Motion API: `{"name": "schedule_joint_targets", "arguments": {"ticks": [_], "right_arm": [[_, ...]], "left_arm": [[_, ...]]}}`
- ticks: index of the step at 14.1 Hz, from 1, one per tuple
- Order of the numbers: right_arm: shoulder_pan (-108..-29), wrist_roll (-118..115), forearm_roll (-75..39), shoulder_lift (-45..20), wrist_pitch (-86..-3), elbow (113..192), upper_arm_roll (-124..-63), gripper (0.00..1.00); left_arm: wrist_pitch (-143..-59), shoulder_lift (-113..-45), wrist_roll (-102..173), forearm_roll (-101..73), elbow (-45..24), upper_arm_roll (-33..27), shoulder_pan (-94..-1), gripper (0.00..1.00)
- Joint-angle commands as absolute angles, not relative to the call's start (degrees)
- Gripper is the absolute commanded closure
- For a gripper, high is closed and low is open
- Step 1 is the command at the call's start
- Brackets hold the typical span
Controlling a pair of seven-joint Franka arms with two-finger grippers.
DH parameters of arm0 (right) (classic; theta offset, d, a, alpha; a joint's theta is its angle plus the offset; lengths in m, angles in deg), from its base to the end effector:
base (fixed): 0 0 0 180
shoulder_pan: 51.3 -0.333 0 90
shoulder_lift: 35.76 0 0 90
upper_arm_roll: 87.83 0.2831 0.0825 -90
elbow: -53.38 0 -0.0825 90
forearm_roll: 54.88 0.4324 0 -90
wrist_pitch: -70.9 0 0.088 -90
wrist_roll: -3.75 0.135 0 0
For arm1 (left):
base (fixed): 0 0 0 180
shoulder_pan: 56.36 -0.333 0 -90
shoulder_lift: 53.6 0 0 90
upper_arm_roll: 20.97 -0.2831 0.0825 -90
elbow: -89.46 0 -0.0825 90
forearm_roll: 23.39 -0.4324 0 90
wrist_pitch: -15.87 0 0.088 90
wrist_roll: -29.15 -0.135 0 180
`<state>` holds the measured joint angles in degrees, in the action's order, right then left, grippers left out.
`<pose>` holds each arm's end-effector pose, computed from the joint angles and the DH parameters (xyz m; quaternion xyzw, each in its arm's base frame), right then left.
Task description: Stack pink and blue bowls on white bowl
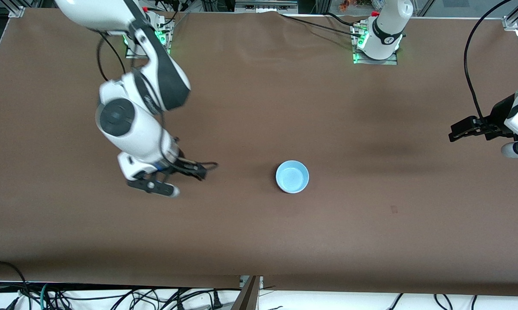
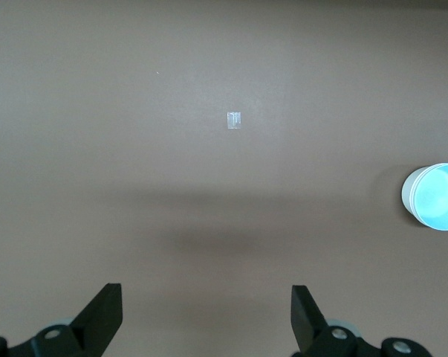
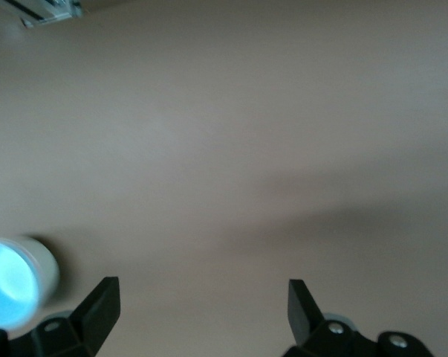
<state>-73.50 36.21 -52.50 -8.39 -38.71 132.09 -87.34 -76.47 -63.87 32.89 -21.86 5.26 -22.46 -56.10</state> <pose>0.6796 0.2876 0.3768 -0.9950 0.0920 -0.0172 0.0335 0.6520 0.0094 0.5073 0.9988 0.0440 -0.0188 0.0106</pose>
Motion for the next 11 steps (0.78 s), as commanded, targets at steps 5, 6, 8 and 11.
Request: {"name": "schedule_joint_targets", "arguments": {"ticks": [5, 6, 8, 11], "right_arm": [[-73.36, 18.80, -52.15, -29.59, -20.26, 141.45, -96.26, 0.00], [-73.45, 16.78, -52.15, -30.74, -18.67, 141.45, -97.31, 0.00], [-71.53, 12.56, -51.72, -33.72, -18.92, 144.85, -97.59, 0.00], [-65.22, 6.59, -49.61, -34.44, -18.66, 145.40, -95.67, 0.00]], "left_arm": [[-75.01, -64.67, 31.96, -22.68, 7.28, -22.82, -55.57, 0.00], [-75.01, -64.67, 31.96, -22.68, 7.28, -22.73, -55.57, 0.00], [-75.01, -64.67, 31.96, -22.68, 7.28, -22.73, -55.57, 0.00], [-75.01, -64.67, 31.96, -22.68, 7.28, -22.73, -55.57, 0.00]]}}
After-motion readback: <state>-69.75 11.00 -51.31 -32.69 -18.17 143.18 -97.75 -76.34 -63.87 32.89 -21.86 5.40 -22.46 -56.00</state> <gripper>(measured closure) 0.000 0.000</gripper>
